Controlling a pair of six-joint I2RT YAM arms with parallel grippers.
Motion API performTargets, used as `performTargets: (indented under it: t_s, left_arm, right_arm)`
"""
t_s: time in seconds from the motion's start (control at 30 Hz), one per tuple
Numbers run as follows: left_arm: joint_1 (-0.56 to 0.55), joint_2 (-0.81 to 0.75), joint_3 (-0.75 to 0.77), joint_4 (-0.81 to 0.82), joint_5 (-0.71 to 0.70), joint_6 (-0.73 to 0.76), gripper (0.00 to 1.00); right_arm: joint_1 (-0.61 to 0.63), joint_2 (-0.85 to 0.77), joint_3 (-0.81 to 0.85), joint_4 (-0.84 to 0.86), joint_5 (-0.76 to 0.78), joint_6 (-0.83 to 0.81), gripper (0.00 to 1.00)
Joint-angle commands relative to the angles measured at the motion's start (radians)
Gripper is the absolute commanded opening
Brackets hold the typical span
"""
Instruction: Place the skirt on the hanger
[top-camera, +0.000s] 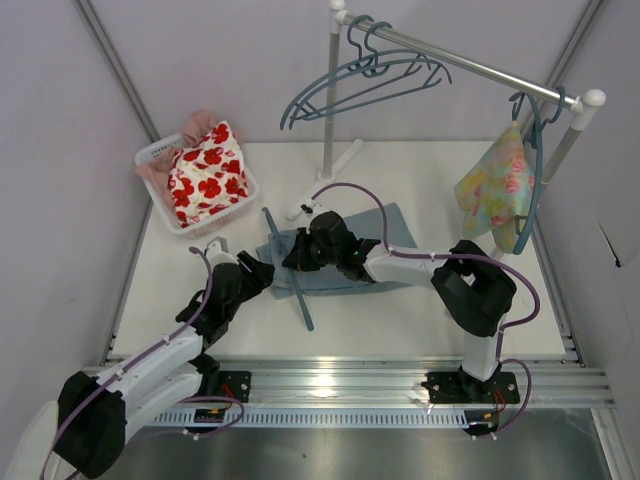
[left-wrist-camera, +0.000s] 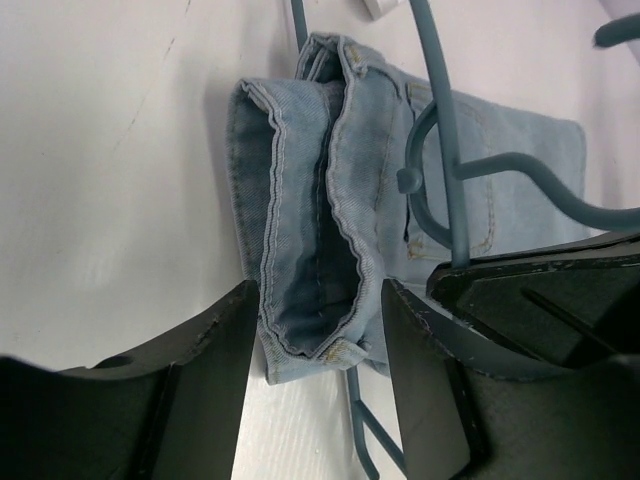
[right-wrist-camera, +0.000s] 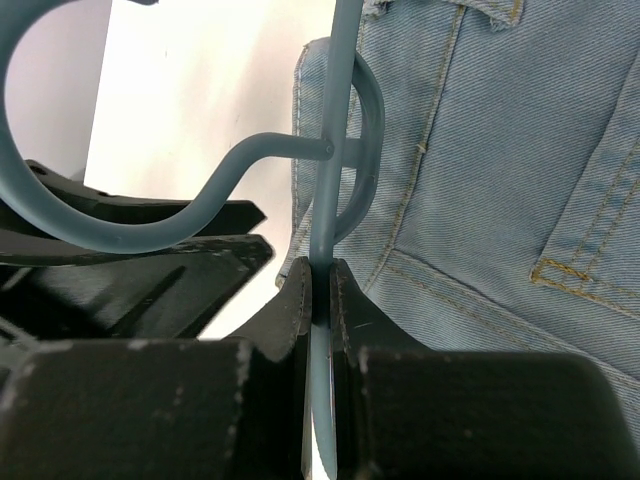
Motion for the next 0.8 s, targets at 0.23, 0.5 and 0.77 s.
performTargets:
  t_s: [0.23,0.5,0.77]
  left_arm:
    - [0.015,0.156,0.027,0.159,0.089,0.096,0.57]
    - [0.015,0.234,0.038,0.169,0.077,0.087,0.15]
    - [0.016,0.138,0.033,0.092,0.003,0.069,0.00]
  right_arm:
    - [-0.014,-0.020,-0.031,-0.032,0.037,-0.012,0.00]
    - [-0.017,-0.020,-0.039,-0.037,0.046,-0.010,0.00]
    - [-0.041,-0.043,-0.068,-0.069,0.101,-0.001,0.00]
